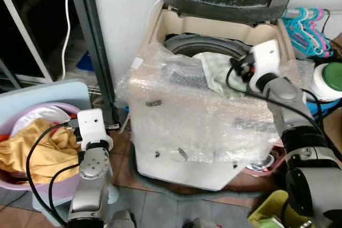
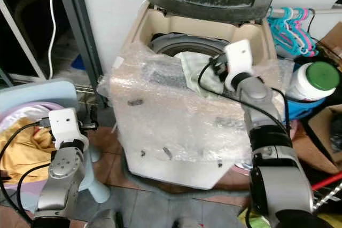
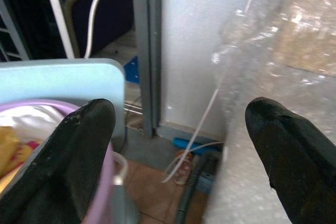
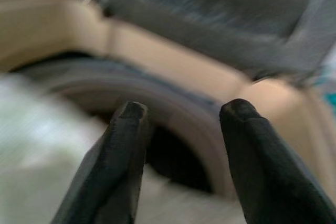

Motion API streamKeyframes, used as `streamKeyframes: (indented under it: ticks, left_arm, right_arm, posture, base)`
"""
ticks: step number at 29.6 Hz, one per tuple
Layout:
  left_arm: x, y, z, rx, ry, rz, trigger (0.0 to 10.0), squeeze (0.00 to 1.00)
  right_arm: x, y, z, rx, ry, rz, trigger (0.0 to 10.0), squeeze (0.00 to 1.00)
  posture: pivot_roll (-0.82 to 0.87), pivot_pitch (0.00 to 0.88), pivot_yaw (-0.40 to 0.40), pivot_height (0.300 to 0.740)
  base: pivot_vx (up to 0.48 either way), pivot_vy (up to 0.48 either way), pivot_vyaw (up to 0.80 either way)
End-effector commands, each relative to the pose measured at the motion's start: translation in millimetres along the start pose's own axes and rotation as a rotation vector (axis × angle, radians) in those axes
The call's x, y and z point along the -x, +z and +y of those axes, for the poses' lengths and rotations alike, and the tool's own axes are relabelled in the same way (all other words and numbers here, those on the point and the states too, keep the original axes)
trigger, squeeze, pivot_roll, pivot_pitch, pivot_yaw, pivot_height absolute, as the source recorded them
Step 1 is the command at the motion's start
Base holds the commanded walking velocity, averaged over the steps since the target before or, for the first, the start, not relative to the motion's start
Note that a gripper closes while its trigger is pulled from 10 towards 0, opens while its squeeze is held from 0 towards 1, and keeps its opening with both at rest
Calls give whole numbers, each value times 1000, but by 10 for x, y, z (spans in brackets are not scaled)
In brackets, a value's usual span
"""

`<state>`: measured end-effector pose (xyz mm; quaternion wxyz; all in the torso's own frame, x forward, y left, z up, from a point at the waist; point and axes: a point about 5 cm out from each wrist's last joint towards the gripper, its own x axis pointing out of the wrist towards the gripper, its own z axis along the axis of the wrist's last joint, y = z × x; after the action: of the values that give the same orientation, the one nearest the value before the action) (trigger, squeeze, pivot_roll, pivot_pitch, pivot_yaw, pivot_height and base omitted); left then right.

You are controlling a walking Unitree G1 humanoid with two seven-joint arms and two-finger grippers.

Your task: Clothes washing

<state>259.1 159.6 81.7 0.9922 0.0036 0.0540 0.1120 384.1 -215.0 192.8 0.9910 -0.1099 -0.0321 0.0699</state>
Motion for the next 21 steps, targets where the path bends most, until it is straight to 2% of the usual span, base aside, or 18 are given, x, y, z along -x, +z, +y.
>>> streamKeyframes:
  ticks: [1,2,3,4,6,10,13,14,15,16,18,20,21]
  left_arm:
    - [15,41,-28,-6,2,-14,10000,0]
    - [16,42,-32,-6,3,-14,10000,0]
    - [18,46,-40,-6,3,-15,10000,0]
    - [18,46,-40,-6,3,-15,10000,0]
    - [9,62,-19,-4,14,-21,10000,0]
    - [-3,83,28,-19,16,-28,10000,0]
    - [-11,115,41,-29,6,-40,10000,0]
    - [-13,121,45,-34,5,-42,10000,0]
    - [-15,123,53,-39,4,-41,10000,0]
    - [-15,123,53,-39,4,-41,10000,0]
    - [-11,113,51,-40,0,-36,10000,0]
    - [8,95,6,-40,-18,-29,10000,0]
    - [12,91,-3,-39,-22,-27,10000,0]
  right_arm:
    - [-30,169,-90,-14,-61,-79,0,0]
    - [-31,182,-94,-14,-65,-87,0,0]
    - [-35,196,-95,-12,-69,-96,2392,0]
    - [-35,196,-95,-12,-69,-96,2392,0]
    - [-48,242,-51,-9,-59,-125,10000,0]
    - [-32,318,32,28,-38,-177,10000,0]
    - [-12,315,67,22,-32,-195,10000,0]
    - [4,298,92,6,-15,-201,10000,59]
    - [49,271,165,-17,43,-214,10000,1000]
    - [49,271,165,-17,43,-214,10000,1000]
    - [93,252,243,-35,120,-221,10000,1000]
    - [185,233,340,13,285,-208,10000,1000]
    - [212,224,360,14,328,-199,10000,1000]
  posture:
    - [-50,0,-81,740]
    - [-50,0,-81,740]
    - [-53,0,-87,740]
    - [-53,0,-87,740]
    - [-60,0,-89,740]
    - [-69,0,-68,740]
    - [-67,0,-62,740]
    - [-67,0,-59,740]
    - [-67,0,-54,740]
    - [-67,0,-54,740]
    - [-67,0,-51,740]
    - [-69,0,-44,740]
    - [-69,0,-43,740]
  base:
    - [0,0,0]
    - [0,0,0]
    - [0,0,0]
    - [0,0,0]
    - [0,0,0]
    - [0,0,0]
    - [0,0,0]
    - [0,0,0]
    - [0,0,0]
    - [0,0,0]
    - [0,0,0]
    - [0,0,0]
    - [0,0,0]
